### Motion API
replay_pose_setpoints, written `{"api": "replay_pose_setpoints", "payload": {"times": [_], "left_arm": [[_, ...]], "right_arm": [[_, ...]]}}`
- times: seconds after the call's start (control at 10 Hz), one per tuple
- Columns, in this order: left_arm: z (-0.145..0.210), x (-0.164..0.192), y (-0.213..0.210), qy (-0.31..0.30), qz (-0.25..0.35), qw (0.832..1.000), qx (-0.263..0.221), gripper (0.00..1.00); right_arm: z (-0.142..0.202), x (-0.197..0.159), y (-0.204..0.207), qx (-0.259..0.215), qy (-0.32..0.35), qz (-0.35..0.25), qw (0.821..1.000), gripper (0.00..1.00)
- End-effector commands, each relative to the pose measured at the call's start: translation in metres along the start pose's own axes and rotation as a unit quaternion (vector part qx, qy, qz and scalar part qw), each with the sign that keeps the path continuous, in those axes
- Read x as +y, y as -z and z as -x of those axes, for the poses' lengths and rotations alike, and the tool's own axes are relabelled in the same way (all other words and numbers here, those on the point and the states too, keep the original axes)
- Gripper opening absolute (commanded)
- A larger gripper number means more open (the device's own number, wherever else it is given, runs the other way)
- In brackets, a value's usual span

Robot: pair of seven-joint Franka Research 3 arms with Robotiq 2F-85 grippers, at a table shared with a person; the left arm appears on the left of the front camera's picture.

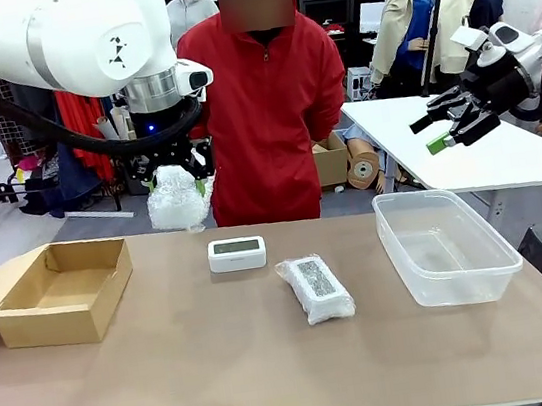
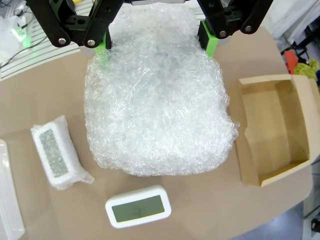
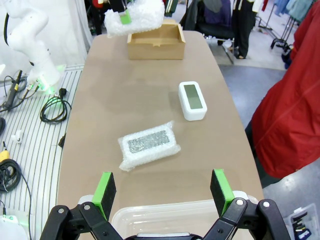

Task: Separate and place wrapped and unwrapped clocks.
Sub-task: If the picked Digital clock is wrapped, place it in the Package Box ; if not, place it in the Organizing box.

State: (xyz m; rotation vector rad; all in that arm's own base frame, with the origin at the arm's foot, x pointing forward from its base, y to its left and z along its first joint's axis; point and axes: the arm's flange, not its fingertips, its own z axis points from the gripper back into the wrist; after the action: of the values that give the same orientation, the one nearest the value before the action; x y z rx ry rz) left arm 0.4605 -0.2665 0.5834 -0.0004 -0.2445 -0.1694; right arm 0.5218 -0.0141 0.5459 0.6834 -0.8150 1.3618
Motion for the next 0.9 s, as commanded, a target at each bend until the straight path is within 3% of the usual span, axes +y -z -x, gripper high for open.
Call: {"api": "replay_pose_setpoints", "payload": {"times": [0.0, 0.2, 0.8], "left_arm": [[0.003, 0.027, 0.002, 0.053, -0.013, 0.998, 0.003, 0.00], [0.010, 0.052, 0.010, 0.065, -0.013, 0.998, 0.002, 0.00], [0.006, 0.164, 0.050, -0.054, -0.014, 0.998, 0.026, 0.00]], "right_arm": [[-0.001, 0.001, -0.001, -0.001, -0.001, 0.002, 1.000, 1.00], [-0.001, 0.001, -0.001, -0.001, -0.001, 0.002, 1.000, 1.00], [-0.001, 0.001, -0.001, -0.001, -0.001, 0.002, 1.000, 1.00]]}}
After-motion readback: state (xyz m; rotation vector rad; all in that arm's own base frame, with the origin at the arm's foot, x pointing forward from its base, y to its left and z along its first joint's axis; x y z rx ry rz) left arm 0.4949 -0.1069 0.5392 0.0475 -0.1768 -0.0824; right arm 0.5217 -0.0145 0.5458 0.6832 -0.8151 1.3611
